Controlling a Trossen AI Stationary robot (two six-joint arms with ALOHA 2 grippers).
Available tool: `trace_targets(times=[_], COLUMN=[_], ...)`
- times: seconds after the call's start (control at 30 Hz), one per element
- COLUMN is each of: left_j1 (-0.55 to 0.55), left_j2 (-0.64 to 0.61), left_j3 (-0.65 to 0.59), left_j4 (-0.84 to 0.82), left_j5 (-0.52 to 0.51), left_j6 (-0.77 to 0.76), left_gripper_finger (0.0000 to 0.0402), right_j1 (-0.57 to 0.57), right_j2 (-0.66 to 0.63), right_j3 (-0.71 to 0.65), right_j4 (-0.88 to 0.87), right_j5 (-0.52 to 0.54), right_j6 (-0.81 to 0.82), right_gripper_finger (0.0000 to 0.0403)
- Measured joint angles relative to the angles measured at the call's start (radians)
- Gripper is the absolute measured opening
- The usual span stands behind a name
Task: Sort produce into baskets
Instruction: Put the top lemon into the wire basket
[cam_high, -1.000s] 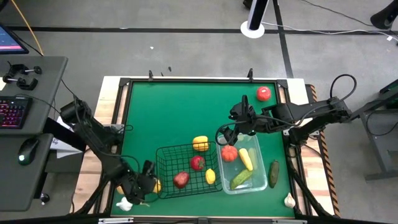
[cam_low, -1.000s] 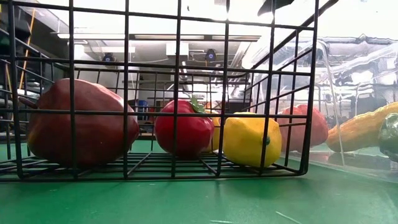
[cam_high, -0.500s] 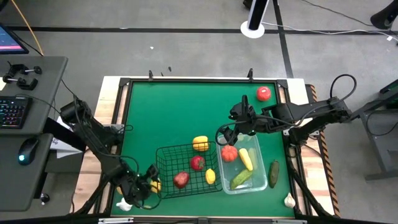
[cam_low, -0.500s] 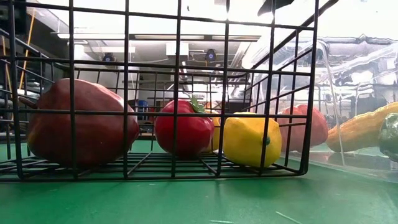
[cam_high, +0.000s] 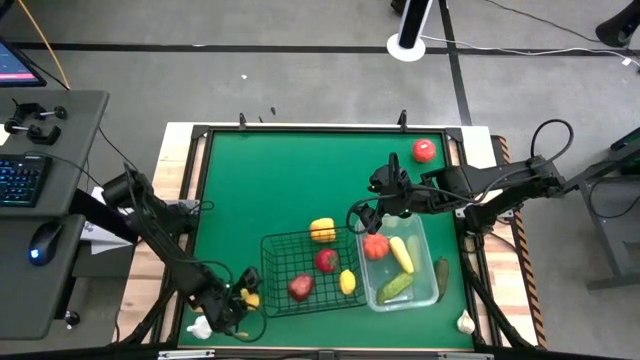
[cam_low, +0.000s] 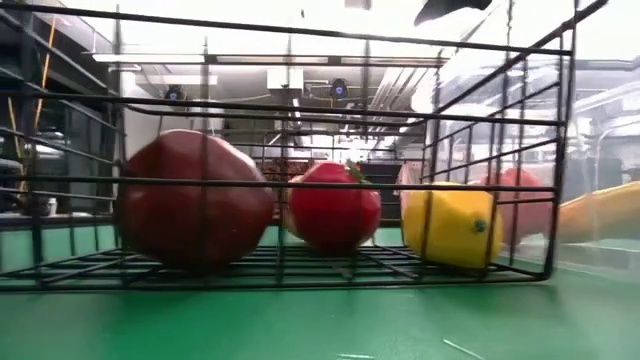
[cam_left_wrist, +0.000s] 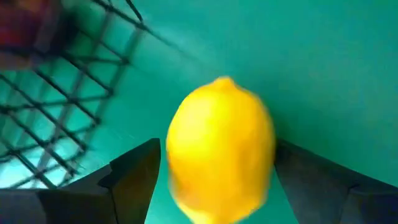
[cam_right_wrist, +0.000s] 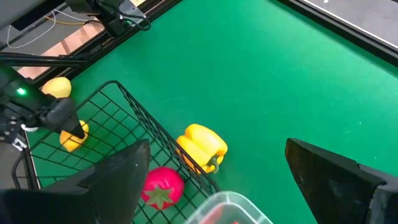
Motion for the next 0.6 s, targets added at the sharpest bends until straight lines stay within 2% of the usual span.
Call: trace_targets(times=[0.23, 0.47, 0.53, 0.6], left_j1=[0.000, 0.000, 0.000, 0.000], left_j2=[0.028, 0.026, 0.026, 0.018], left_j3=[0.008, 0.071, 0.114, 0.165], left_j4=[-0.009, -0.030, -0.087, -0.203], left_j5=[-0.001, 0.008, 0.016, 0.035], left_j6=[-0.008, -0.117, -0.196, -0.291], left_gripper_finger=[0.0280, 0.0190, 0.0161, 0.0149], right_j1=[0.000, 0.000, 0.000, 0.000], right_j2=[0.000, 0.000, 0.000, 0.000], right_j3=[0.000, 0.000, 0.000, 0.000], right_j4=[0.000, 0.000, 0.000, 0.000], right_j5=[0.000, 0.001, 0.001, 0.001], right_j6=[0.001, 0.000, 0.000, -0.001], right_gripper_finger=[0.0365, 0.0365, 0.0365, 0.0365])
